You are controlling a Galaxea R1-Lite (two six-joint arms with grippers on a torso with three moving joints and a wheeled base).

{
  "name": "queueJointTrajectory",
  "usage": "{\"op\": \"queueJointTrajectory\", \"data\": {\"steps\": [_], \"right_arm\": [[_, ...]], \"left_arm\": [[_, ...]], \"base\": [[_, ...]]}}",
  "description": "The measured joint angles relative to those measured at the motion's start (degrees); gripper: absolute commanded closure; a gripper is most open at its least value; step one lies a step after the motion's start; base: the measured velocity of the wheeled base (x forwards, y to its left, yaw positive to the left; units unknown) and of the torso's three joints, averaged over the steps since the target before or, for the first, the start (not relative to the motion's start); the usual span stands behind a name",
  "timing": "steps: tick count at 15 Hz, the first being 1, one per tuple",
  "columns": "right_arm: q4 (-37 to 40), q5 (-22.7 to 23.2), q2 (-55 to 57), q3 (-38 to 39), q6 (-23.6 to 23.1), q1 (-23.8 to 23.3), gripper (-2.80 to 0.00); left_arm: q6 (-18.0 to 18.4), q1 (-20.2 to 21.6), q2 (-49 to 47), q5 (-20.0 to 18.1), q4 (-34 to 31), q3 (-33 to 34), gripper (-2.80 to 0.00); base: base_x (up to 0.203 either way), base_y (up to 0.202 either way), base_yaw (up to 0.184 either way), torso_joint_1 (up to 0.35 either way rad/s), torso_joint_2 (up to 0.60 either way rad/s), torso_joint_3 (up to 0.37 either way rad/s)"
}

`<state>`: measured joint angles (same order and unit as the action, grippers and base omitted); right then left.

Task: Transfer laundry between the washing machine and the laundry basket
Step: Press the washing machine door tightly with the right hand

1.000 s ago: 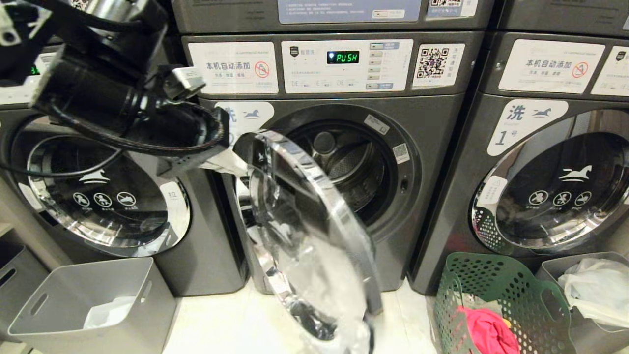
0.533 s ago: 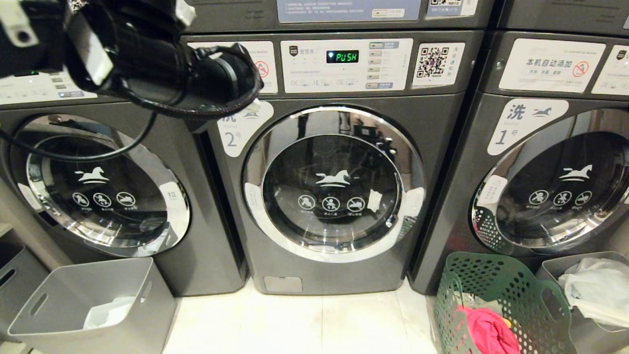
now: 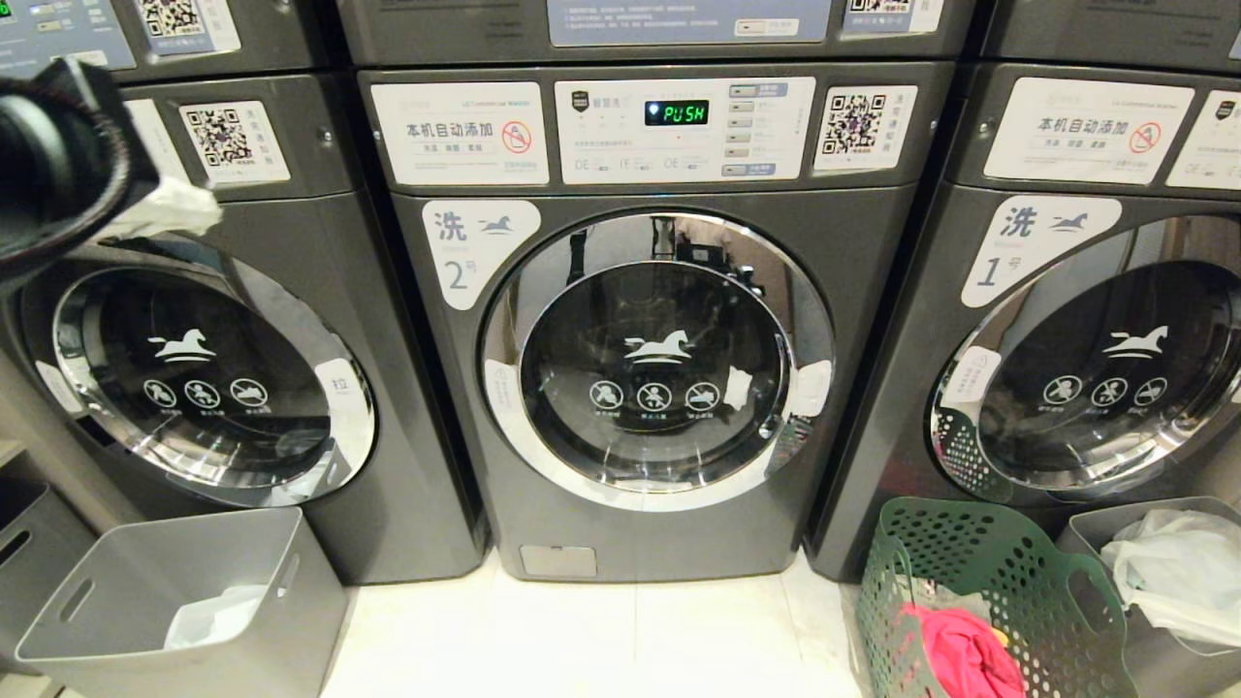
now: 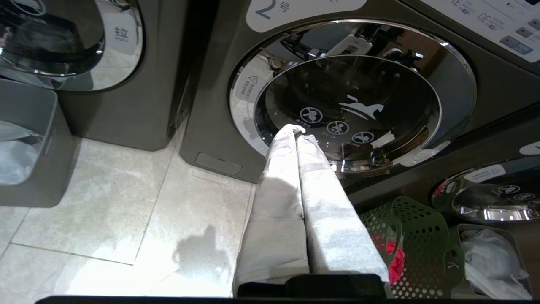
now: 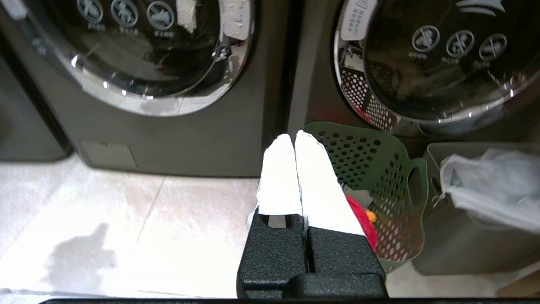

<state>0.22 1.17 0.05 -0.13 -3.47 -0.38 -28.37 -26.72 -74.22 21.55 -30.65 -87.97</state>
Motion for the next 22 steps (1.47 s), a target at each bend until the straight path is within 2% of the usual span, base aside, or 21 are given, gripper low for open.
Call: {"op": "queueJointTrajectory", "data": {"steps": [3,5,7,10,11,12,15,19,20,22], "right_arm": [[1.2,3.0,1.5,-0.8,-6.1,0.2,0.0],[1.8,5.9,3.1,-5.7,-6.5,0.2,0.0],[3.1,8.9,6.0,-11.4,-6.9,0.1,0.0],[4.0,19.3,16.8,-18.1,-7.3,0.2,0.0],[3.9,23.9,21.4,-19.7,-7.3,0.2,0.0],[3.2,28.5,26.7,-21.1,-7.3,0.2,0.0],[-3.9,39.6,44.4,-23.7,-7.5,1.0,0.0],[-20.7,48.4,63.8,-26.4,-7.4,6.4,0.0],[-22.9,49.1,66.1,-26.9,-7.5,7.5,0.0],[-23.8,47.0,68.2,-27.5,-7.3,8.4,0.0]], "left_arm": [[4.1,1.2,10.5,0.1,-0.3,7.2,0.0],[6.7,1.5,16.3,0.1,-1.2,11.1,0.0],[7.4,1.5,19.8,-0.8,-1.3,15.4,0.0],[8.0,1.3,19.7,-7.1,2.0,19.2,0.0],[8.8,1.3,18.8,-8.5,4.3,19.6,0.0],[9.6,1.3,17.7,-8.2,6.9,19.7,0.0],[9.9,1.2,14.7,-6.9,9.0,18.9,0.0],[10.0,1.2,12.7,-6.6,8.3,19.7,0.0],[10.0,1.2,12.0,-6.6,8.2,20.2,0.0],[9.9,1.2,9.2,-6.8,9.1,20.6,0.0]], "base": [[0.0,0.0,0.0,0.0,0.0,0.0],[0.0,0.0,0.0,0.0,0.0,0.0],[0.0,0.0,0.0,0.0,0.0,0.0],[0.0,0.0,0.0,0.0,0.0,0.0],[0.0,0.0,0.0,0.0,0.0,0.0],[0.0,0.0,0.0,0.0,0.0,0.0],[0.0,0.0,0.0,0.0,0.0,0.0],[0.0,0.0,0.0,0.0,0.0,0.0],[0.0,0.0,0.0,0.0,0.0,0.0],[0.0,0.0,0.0,0.0,0.0,0.0]]}}
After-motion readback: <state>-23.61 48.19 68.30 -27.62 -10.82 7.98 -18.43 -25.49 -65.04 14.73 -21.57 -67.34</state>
